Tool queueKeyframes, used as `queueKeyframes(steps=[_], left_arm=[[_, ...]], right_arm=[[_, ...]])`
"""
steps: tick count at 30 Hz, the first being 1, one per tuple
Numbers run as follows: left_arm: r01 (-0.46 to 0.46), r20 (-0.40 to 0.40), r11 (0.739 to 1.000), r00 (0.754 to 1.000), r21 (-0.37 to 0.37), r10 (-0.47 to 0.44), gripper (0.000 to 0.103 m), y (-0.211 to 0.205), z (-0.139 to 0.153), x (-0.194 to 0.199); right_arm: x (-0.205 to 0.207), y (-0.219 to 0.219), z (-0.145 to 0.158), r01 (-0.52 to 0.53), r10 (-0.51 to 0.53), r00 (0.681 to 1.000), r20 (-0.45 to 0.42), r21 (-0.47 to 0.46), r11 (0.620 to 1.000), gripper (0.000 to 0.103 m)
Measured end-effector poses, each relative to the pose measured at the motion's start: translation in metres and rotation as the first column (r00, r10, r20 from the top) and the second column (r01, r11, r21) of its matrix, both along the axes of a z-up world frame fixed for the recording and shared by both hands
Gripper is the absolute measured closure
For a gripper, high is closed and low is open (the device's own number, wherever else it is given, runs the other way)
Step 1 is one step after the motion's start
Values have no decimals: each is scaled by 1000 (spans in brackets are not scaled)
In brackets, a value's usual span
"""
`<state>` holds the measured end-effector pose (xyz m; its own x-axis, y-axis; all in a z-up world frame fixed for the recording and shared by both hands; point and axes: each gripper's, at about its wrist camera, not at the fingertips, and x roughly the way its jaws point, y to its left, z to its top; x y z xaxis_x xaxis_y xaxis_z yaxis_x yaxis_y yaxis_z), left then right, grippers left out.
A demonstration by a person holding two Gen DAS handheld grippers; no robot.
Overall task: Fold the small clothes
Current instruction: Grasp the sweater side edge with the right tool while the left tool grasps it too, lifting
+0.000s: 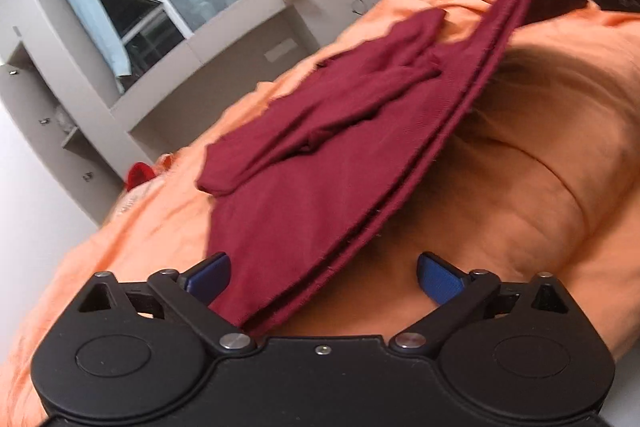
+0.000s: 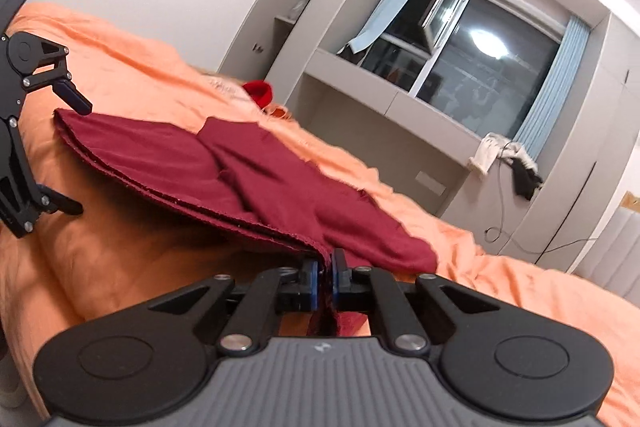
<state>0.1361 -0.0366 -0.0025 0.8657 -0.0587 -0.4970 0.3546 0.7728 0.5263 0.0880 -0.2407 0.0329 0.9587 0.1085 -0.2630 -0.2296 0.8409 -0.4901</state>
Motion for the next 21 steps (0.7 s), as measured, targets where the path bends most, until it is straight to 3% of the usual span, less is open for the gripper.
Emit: queueKeyframes(steps=[5,7,11,12,13,15,18,21], left_arm=[[-141,25,990,990,18,141,28,22,9,21],[-157,1,988,988,9,157,52,33,12,26],[-116,-7,993,993,20,116,78,41,18,23],[-106,-3,994,994,36,106,91,39,17,20],[-92,-2,995,996,47,93,97,37,15,17],[-71,8,996,997,52,70,98,34,13,8],[-66,88,997,994,44,62,98,30,16,-8],[-81,111,996,990,-29,83,99,30,28,-19]], right_arm=[[-5,-8,-4,16,-16,1000,17,-15,1000,96],[-4,-11,-7,25,-25,1000,12,-9,1000,96],[-3,-9,-15,35,-35,999,-13,-12,999,96],[-2,-9,-18,39,-40,999,-21,-16,999,96],[-1,-9,-21,42,-42,999,-32,-18,999,96],[-2,-8,-23,42,-43,998,-36,-27,999,96],[-10,-5,-22,50,-50,999,9,-55,997,97],[-23,-6,-13,57,-55,997,52,-41,998,98]])
